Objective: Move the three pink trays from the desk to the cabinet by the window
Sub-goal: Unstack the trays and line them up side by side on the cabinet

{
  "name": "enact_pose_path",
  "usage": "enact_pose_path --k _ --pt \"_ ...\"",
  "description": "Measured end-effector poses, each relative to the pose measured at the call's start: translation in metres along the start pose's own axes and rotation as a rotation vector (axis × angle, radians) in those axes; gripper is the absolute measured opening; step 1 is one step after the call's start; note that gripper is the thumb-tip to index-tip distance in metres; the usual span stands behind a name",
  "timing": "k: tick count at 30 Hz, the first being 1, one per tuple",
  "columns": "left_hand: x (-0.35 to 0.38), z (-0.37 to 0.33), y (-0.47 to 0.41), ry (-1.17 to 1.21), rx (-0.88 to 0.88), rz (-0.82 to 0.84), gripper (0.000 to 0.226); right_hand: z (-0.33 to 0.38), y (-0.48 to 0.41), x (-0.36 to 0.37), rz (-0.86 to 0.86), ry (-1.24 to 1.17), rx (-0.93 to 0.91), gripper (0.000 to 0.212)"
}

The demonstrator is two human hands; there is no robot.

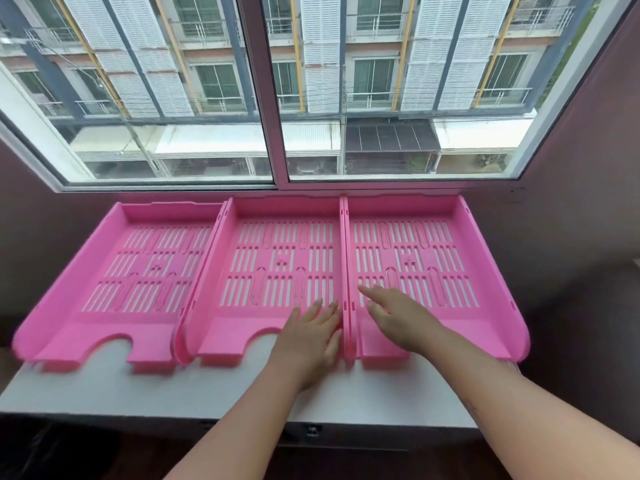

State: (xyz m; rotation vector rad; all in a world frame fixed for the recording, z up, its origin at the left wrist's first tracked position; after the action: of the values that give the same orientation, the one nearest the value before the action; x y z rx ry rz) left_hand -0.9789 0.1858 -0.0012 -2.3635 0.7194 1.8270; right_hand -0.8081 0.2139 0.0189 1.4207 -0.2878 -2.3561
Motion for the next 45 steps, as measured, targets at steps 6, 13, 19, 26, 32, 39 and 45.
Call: enact_pose_path --k 6,13,19,26,32,39,45 --pt "0.005 -0.001 -0.006 0.003 -0.014 -0.005 0.054 0.013 -0.004 0.02 0.023 0.18 0.052 0.052" --pt "-0.064 0.038 0.017 0.055 -0.047 -0.228 0.057 0.039 -0.009 -0.026 -0.287 -0.192 0.035 0.049" --pt "-0.112 0.139 0.064 -0.009 -0.241 -0.352 0.054 0.11 -0.02 -0.023 -0.397 -0.005 -0.084 0.049" --pt "-0.094 0.236 0.102 0.046 -0.315 -0.227 0.051 0.164 -0.039 0.061 -0.235 0.162 -0.005 0.056" --pt "-0.055 0.268 0.097 0.102 -0.288 -0.162 0.056 0.174 -0.044 0.118 -0.137 0.317 0.159 0.063" --pt "-0.058 0.283 0.075 0.199 -0.249 -0.173 0.051 0.178 -0.067 0.111 -0.084 0.349 0.214 0.066" --pt "-0.075 0.267 0.075 0.428 -0.313 -0.173 0.064 0.173 -0.054 0.068 -0.34 0.338 0.217 0.065"
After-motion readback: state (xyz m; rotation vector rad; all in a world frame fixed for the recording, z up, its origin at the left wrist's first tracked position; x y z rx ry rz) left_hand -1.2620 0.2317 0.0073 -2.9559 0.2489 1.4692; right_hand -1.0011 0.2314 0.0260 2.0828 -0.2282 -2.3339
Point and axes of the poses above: each hand's wrist, its own y-axis away from the middle knuckle, its own x-axis out of the palm, z = x × y, the point moved 4 cm from there along -y, towards the middle knuckle, and after that the axes turned 3 degrees about y, right-handed, at the moved point
